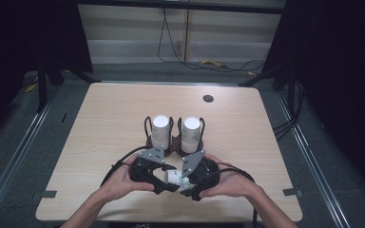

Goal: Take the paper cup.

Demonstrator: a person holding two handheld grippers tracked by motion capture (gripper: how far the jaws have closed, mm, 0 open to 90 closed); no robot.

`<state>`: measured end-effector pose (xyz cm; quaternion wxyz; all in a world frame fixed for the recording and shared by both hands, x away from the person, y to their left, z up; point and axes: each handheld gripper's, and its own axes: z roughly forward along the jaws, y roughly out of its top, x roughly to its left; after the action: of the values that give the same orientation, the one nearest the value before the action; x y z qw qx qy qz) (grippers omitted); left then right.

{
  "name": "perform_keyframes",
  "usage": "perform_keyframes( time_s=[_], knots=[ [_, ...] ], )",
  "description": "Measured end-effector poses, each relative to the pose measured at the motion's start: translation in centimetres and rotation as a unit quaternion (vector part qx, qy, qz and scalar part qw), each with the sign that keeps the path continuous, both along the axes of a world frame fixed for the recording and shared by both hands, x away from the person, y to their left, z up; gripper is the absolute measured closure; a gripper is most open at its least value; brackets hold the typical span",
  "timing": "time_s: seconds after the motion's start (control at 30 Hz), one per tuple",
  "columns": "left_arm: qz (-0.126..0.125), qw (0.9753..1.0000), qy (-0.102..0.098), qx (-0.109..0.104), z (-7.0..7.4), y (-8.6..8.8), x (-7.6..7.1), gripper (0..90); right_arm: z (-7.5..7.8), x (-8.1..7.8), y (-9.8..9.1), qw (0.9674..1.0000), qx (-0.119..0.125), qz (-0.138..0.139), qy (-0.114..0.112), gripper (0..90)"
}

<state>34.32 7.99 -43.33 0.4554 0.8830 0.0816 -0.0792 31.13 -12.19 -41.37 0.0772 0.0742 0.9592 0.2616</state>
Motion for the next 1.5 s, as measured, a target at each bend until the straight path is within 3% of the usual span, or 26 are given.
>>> perform_keyframes(
  time_s=[0.1,0.13,0.2,0.3,0.43,0.5,0.57,0.63,0.67,0.7,0.77,1.0,1.03,1.17,1.3,1.5],
  knots=[
    [-0.002,1.0000,0.000,-0.004,-0.1,0.1,0.1,35.4,0.0,0.1,-0.4,0.9998,0.010,-0.014,0.002,21.3],
    [-0.004,0.9998,0.011,-0.014,-0.1,0.2,0.1,35.4,0.0,0.1,-1.0,0.9990,0.030,-0.029,0.015,18.1],
    [-0.005,0.9998,0.010,-0.017,-0.1,0.2,0.1,35.4,-0.3,-0.1,-1.7,0.9971,0.058,-0.046,0.018,17.0],
    [-0.007,0.9996,0.015,-0.024,-0.1,0.4,0.3,35.4,-0.7,-0.3,-2.3,0.9958,0.068,-0.058,0.018,15.6],
    [-0.010,0.9992,0.019,-0.033,-0.1,0.4,0.3,35.4,-1.0,-0.6,-3.7,0.9894,0.114,-0.083,0.034,15.7],
    [-0.010,0.9990,0.019,-0.038,-0.1,0.4,0.3,35.4,-1.1,-0.7,-4.0,0.9870,0.132,-0.086,0.031,16.0],
    [-0.009,0.9989,0.016,-0.043,-0.1,0.5,0.3,35.4,-1.2,-0.7,-4.4,0.9821,0.161,-0.093,0.032,16.1],
    [-0.004,0.9987,0.014,-0.048,-0.1,0.6,0.4,35.4,-1.2,-0.7,-4.7,0.9792,0.175,-0.098,0.034,17.3],
    [0.002,0.9985,0.014,-0.053,-0.2,0.7,0.5,35.4,-1.2,-0.6,-5.0,0.9756,0.190,-0.103,0.037,18.3],
    [0.002,0.9985,0.014,-0.053,-0.2,0.7,0.5,35.4,-1.2,-0.6,-5.0,0.9756,0.190,-0.103,0.037,18.3],
    [0.004,0.9985,0.012,-0.053,-0.3,0.7,0.5,35.4,-1.3,-0.5,-5.4,0.9713,0.209,-0.108,0.036,18.5],
    [0.012,0.9972,0.019,-0.071,-0.3,1.0,0.6,35.3,-1.7,-0.5,-6.0,0.9650,0.231,-0.114,0.049,21.2],
    [0.014,0.9968,0.018,-0.076,-0.3,1.1,0.6,35.2,-1.9,-0.4,-6.3,0.9621,0.240,-0.116,0.058,21.2],
    [0.013,0.9966,0.019,-0.079,-0.4,1.1,0.6,35.2,-2.0,-0.4,-6.5,0.9594,0.248,-0.120,0.062,21.3],
    [0.016,0.9958,0.019,-0.088,-0.4,1.1,0.6,35.2,-2.1,-0.3,-6.7,0.9534,0.268,-0.120,0.070,20.6],
    [0.020,0.9946,0.015,-0.100,-0.1,1.5,0.6,35.2,-2.0,-0.5,-7.0,0.9467,0.290,-0.124,0.067,19.5]
  ],
)
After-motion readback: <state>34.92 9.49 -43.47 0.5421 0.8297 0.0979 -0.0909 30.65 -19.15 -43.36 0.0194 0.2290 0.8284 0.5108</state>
